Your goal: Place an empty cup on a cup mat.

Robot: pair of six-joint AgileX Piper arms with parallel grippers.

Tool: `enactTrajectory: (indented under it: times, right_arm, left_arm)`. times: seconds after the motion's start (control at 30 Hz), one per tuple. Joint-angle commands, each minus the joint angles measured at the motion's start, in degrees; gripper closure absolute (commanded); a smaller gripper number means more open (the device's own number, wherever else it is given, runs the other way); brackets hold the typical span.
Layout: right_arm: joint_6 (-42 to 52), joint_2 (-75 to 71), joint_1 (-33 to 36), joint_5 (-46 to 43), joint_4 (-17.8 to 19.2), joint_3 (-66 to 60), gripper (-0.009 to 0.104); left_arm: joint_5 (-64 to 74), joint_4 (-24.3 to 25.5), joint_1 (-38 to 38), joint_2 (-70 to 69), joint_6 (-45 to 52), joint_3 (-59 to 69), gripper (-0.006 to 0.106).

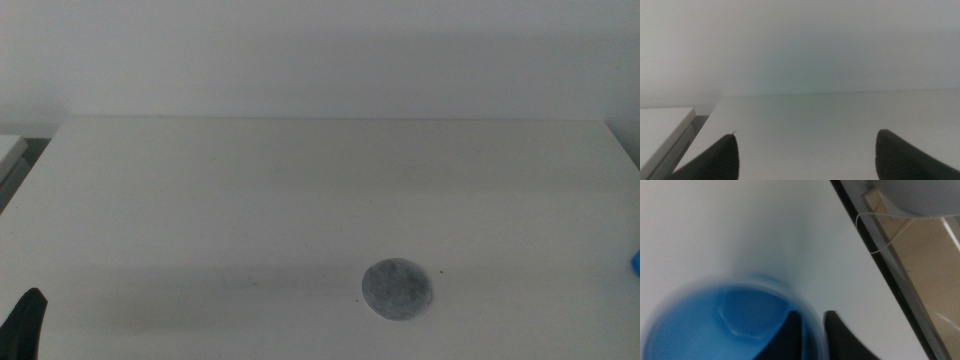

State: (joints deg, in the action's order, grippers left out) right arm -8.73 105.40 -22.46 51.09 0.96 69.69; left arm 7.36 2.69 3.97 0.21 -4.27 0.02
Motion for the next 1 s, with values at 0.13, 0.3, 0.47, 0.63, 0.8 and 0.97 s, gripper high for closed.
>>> enactTrajectory:
  times: [0.13,0.3,0.47,0.63,0.8,0.97]
  right_arm:
    - [1.11,-4.02,4.73,0.48,-0.23,0.82,0.095]
    - [-0.69,-9.31,16.35,3.53,-0.11,4.88,0.097]
    - [-2.54,-9.44,29.87,6.13,-0.31,8.77,0.097]
    - [-4.57,-8.64,40.46,6.25,-0.46,8.77,0.097]
    - [-4.98,-7.44,48.82,4.94,-0.96,8.66,0.097]
    - [-7.09,-4.51,53.58,2.61,-0.96,8.66,0.097]
  left_arm:
    - [-0.74,-0.13,0.06,-0.21,-0.16,-0.02,0.007]
    - [-0.74,-0.13,0.06,-0.21,-0.16,-0.02,0.007]
    - [-0.74,-0.13,0.06,-0.21,-0.16,-0.02,0.007]
    - [-0.74,-0.13,0.06,-0.21,-0.16,-0.02,0.007]
    - [-0.74,-0.13,0.06,-0.21,-0.16,-0.02,0.007]
    - [-0.74,-0.13,0.06,-0.21,-0.16,-0.02,0.007]
